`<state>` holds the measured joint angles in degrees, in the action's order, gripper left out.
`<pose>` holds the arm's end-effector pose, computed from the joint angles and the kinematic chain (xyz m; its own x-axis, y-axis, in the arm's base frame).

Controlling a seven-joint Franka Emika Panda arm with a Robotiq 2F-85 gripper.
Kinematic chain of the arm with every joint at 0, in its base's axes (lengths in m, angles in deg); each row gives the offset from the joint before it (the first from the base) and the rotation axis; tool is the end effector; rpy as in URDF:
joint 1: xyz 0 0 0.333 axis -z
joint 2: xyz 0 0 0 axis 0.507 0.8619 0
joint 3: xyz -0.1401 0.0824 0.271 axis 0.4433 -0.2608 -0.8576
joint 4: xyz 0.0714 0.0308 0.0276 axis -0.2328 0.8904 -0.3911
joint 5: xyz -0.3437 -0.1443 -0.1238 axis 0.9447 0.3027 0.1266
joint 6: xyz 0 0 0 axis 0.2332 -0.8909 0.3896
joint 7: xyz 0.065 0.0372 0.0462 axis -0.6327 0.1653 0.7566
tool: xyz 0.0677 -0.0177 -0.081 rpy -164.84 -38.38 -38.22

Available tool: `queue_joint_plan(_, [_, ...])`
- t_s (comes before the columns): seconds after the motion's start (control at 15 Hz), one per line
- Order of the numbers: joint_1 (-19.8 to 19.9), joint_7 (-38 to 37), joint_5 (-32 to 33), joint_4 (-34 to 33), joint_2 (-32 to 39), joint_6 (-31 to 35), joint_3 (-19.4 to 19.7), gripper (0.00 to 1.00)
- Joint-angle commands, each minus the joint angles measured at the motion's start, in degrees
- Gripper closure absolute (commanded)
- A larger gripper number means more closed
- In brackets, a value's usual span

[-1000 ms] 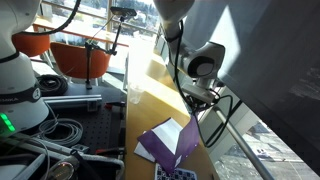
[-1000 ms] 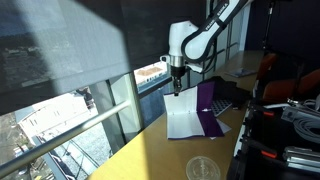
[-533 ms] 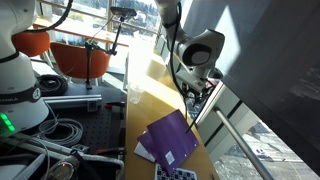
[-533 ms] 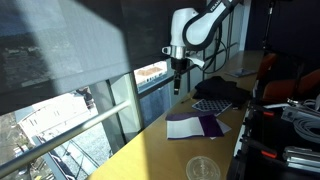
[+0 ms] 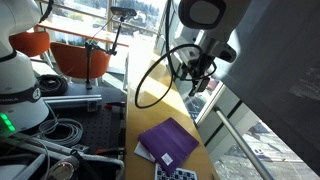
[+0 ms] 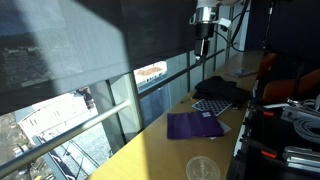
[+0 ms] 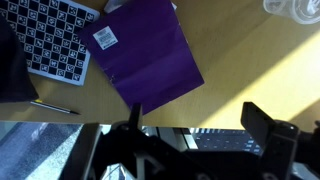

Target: Close the file

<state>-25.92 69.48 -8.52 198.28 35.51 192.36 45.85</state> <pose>0.5596 -0.0052 0.3793 0.9866 0.1442 0.0763 0.1519 -0.9826 -0.1073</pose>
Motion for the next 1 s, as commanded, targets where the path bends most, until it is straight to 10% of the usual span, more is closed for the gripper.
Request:
queue_joint_plan(0.0, [0.28,-2.72,-2.29,4.03,-6.50,-7.33,3.52,0.00])
queue_joint_plan(0.93, [-0.34,-2.77,-0.73,4.76,-7.39,-10.08,6.54,0.00])
